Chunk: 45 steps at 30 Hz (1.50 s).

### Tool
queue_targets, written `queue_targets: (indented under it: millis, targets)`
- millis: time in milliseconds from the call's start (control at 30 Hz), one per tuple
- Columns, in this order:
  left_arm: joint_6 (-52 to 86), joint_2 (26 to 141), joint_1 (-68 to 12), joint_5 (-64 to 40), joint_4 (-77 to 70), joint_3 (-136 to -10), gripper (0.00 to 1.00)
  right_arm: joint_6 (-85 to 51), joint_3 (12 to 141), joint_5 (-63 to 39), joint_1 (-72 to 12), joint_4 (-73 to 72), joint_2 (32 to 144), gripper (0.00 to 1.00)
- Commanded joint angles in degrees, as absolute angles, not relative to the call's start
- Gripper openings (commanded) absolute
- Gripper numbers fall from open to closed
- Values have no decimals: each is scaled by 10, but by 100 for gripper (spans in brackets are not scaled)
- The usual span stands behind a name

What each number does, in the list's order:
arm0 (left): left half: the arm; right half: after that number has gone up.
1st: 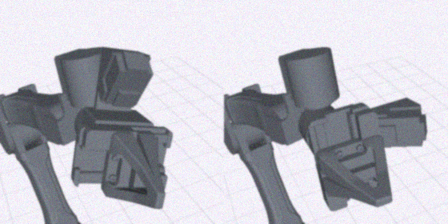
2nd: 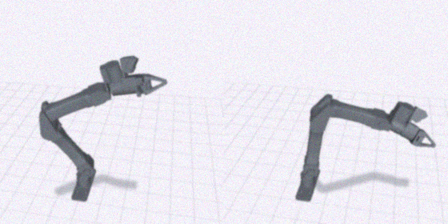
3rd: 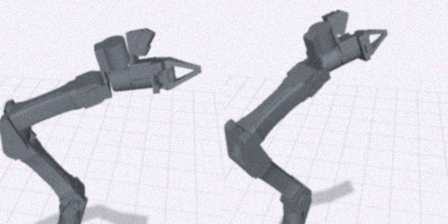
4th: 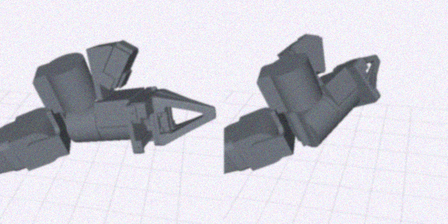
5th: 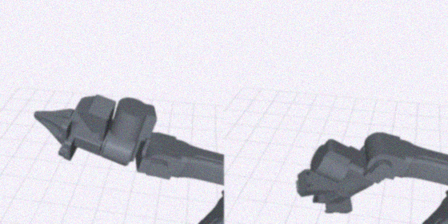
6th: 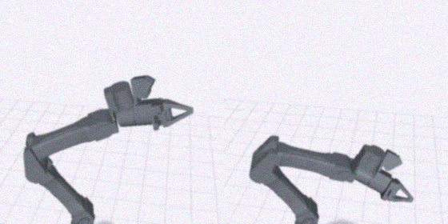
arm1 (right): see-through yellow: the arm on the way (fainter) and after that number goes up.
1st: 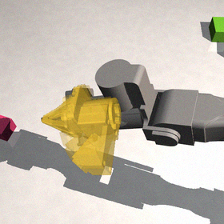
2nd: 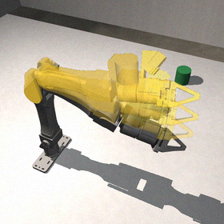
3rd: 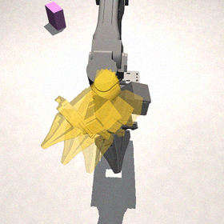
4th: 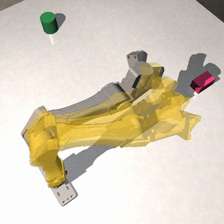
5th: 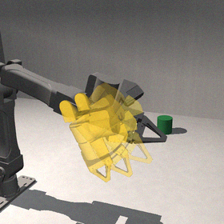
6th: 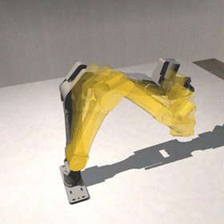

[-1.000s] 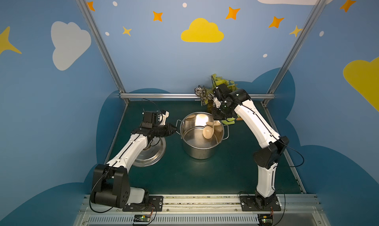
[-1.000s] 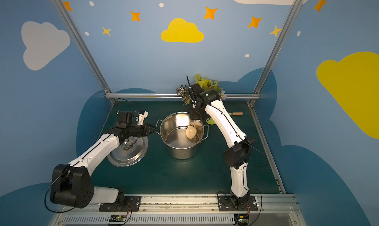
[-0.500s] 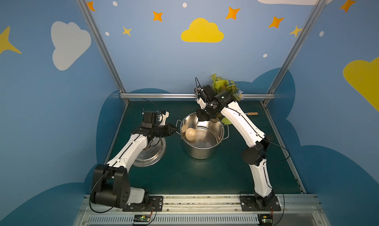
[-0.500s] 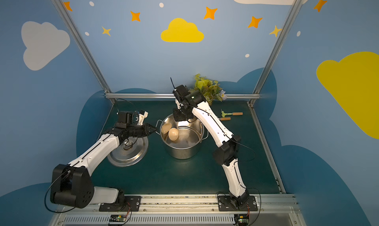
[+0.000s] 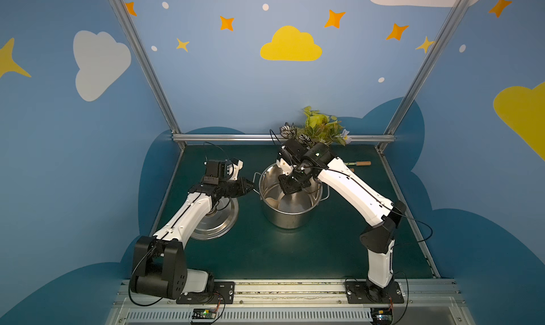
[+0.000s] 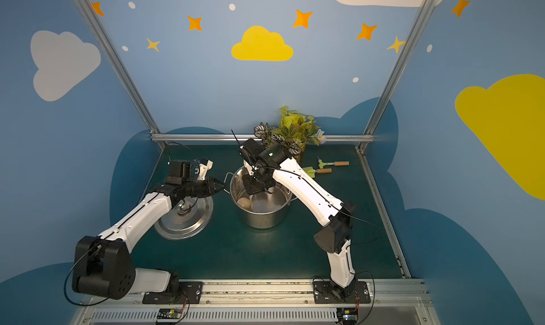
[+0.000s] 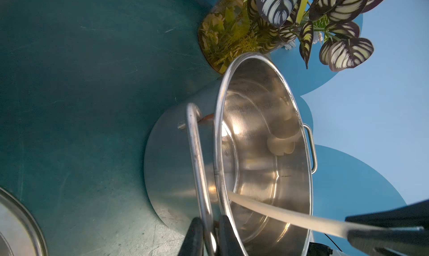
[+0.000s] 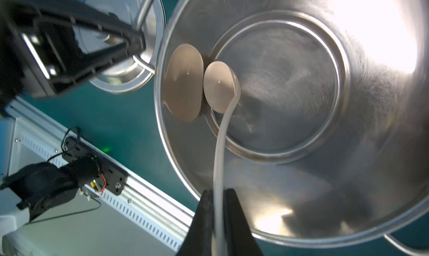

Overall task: Stir the soup with a spoon
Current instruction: Stir the soup in the pan with a stick.

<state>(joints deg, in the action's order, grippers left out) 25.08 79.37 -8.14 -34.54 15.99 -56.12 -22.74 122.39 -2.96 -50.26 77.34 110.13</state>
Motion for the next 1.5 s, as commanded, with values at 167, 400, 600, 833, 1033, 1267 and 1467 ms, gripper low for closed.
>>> queue_targets:
  millis: [167,400,600,833,1033,1267,1467]
  targets:
    - [238,781,-85,-368,161,-553,15,-249,1071,46,-468,798,976,0]
    - [238,782,-85,-367,162,-552,15,-238,1078,68,-386,798,967,0]
    - [237,782,-85,-365,162,-552,15,-215,1163,74,-341,798,1033,0]
    - [237,783,-86,-367,163,-552,15,-221,1299,28,-337,798,1140,0]
    - [237,785,-85,-369,161,-553,15,-219,1394,-22,-365,797,1212,0]
    - [238,784,-85,-370,162,-553,15,-204,1430,-56,-415,772,1232,0]
    - [239,784,-85,-370,162,-553,15,-204,1430,-76,-449,766,1217,0]
